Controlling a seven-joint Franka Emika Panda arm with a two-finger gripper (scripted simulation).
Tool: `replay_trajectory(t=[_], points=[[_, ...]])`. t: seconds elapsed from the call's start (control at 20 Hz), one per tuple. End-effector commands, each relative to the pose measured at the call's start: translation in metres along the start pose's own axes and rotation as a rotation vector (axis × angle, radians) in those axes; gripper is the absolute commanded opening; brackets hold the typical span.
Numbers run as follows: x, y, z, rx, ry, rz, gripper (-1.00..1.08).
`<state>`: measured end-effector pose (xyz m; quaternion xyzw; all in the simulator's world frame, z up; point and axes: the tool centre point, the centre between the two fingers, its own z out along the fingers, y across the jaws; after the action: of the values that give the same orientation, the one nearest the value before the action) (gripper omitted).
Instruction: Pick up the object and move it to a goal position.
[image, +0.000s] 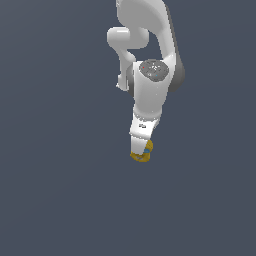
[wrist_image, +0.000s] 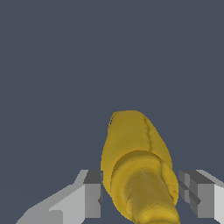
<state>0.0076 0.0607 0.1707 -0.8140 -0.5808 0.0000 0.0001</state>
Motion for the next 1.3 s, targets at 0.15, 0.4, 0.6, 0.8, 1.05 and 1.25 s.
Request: replay_trajectory(t=[0.15, 0.4, 0.6, 0.8, 1.05, 1.25], points=[[0.000, 0.000, 0.000, 0.000, 0.000, 0.000, -1.00], [0.003, 0.003, -0.002, 0.000, 0.000, 0.000, -1.00], [0.008, 0.010, -0.008, 0.000, 0.000, 0.000, -1.00], [0.016, 0.020, -0.016, 0.000, 0.000, 0.000, -1.00], [0.029, 0.036, -0.029, 0.000, 0.000, 0.000, -1.00], [0.037, 0.046, -0.037, 0.000, 0.000, 0.000, -1.00]])
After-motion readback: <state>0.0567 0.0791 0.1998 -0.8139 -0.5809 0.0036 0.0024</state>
